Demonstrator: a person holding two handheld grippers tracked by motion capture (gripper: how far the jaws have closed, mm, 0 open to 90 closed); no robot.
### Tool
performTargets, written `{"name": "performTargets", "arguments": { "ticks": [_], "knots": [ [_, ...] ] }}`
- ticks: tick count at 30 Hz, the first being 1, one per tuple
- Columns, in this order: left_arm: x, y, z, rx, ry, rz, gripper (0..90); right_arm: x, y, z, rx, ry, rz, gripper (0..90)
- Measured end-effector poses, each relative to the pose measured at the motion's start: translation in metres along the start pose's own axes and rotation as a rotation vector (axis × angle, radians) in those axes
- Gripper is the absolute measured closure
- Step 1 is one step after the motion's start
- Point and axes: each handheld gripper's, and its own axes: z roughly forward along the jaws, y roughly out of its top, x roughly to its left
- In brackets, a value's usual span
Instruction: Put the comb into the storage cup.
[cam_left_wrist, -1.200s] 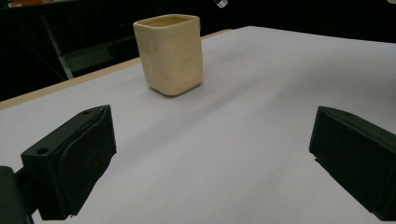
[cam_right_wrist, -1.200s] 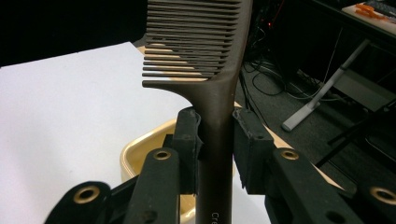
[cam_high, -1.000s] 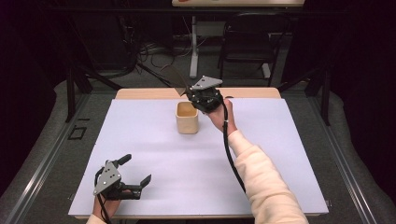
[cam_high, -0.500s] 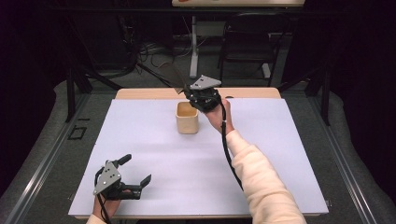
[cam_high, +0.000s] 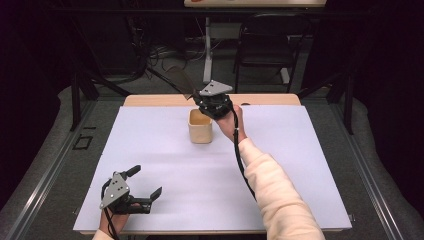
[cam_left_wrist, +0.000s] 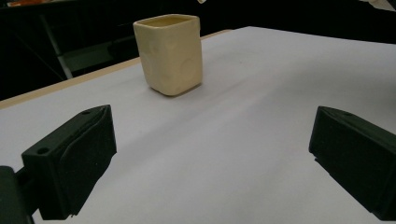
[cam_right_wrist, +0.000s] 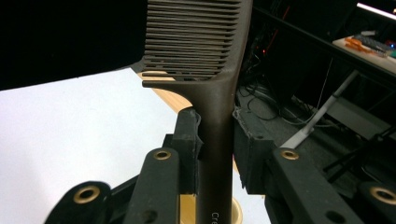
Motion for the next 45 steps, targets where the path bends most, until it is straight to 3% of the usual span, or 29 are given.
{"name": "performTargets", "arguments": {
  "ticks": [10,45],
  "knots": [
    [0.000,0.000,0.000,-0.002,0.000,-0.001,0.8,0.004,0.002,0.008,-0.022,0.005,-0.022,72.4],
    [0.000,0.000,-0.001,-0.001,0.001,-0.005,1.0,0.011,-0.018,0.034,-0.027,0.041,0.026,72.3]
  ]
}}
